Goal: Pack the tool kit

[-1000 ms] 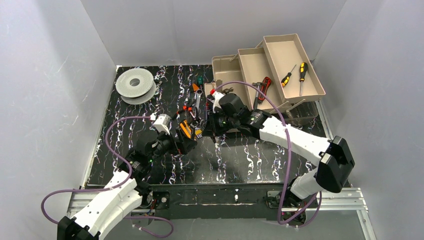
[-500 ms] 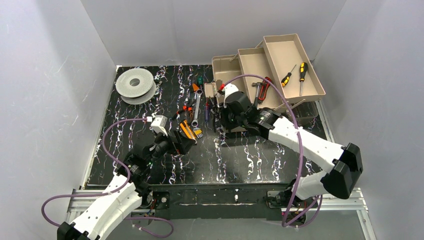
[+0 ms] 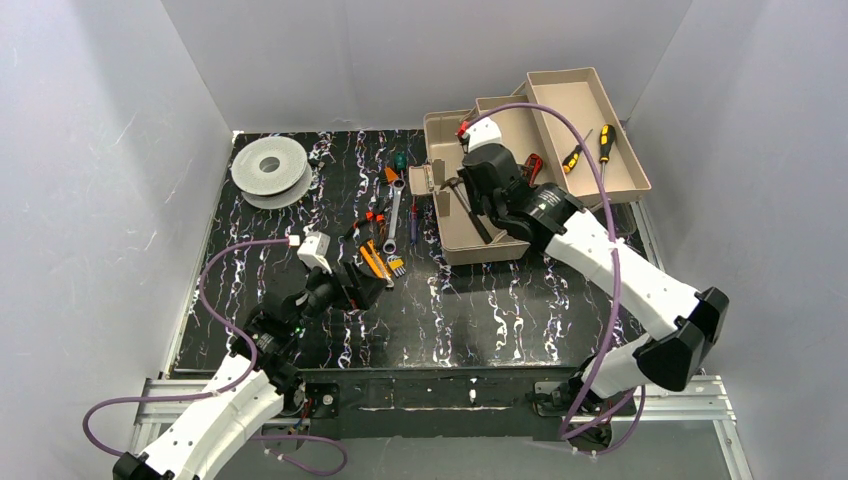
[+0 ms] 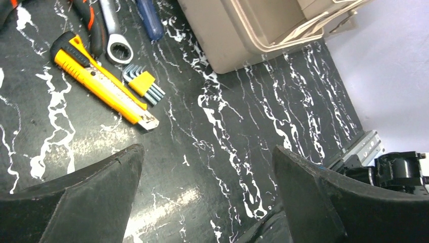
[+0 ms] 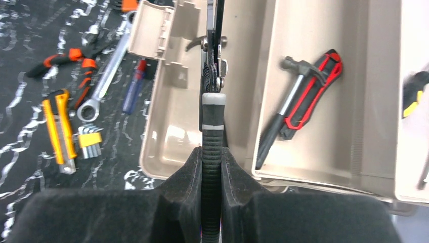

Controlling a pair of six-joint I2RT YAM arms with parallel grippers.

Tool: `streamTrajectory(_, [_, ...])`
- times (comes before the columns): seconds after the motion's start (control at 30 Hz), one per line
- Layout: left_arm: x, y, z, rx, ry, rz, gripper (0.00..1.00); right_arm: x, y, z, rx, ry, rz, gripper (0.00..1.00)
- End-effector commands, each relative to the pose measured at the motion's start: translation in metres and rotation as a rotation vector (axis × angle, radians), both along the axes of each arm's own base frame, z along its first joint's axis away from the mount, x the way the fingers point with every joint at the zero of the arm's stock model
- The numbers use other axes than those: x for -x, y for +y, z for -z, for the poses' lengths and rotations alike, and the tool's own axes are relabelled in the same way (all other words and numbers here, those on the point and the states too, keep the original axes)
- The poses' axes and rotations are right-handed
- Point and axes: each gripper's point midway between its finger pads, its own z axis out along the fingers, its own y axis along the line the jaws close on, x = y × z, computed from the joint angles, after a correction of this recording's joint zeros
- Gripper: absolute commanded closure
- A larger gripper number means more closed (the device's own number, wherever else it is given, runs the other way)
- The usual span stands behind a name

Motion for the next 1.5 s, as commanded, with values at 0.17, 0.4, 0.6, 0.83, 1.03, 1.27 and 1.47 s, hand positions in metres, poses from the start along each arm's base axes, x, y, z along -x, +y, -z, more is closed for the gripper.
streamTrajectory(0.17, [-0.004,0.024,0.026,-0.099,0.125,-0.14,0.02,-0.035,-0.018,0.012,0.202,0.029,0.084,0.99])
streamTrajectory(0.4, [-0.005,0.025,0.03,-0.102,0.149,-0.158,0.02,-0.058,-0.01,0.041,0.287,0.1,0.096,0.99])
streamTrajectory(0.6, [-0.003,0.026,0.032,-0.1,0.164,-0.162,0.02,-0.092,-0.013,0.068,0.459,0.11,0.165,0.99])
streamTrajectory(0.83, [-0.009,0.042,0.04,-0.137,0.217,-0.273,0.02,-0.123,-0.006,0.074,0.431,0.151,0.196,0.33])
streamTrajectory(1.03, [-0.015,0.05,0.056,-0.21,0.311,-0.344,0.02,-0.11,0.012,0.057,0.263,0.145,0.114,0.25])
streamTrajectory(1.27, [-0.042,0.064,0.046,-0.362,0.372,-0.448,0.05,-0.073,0.026,0.029,0.055,0.149,-0.014,0.28])
streamTrajectory(1.47, [-0.085,0.073,0.03,-0.446,0.371,-0.51,0.14,-0.015,0.053,0.004,-0.221,0.166,-0.255,0.32])
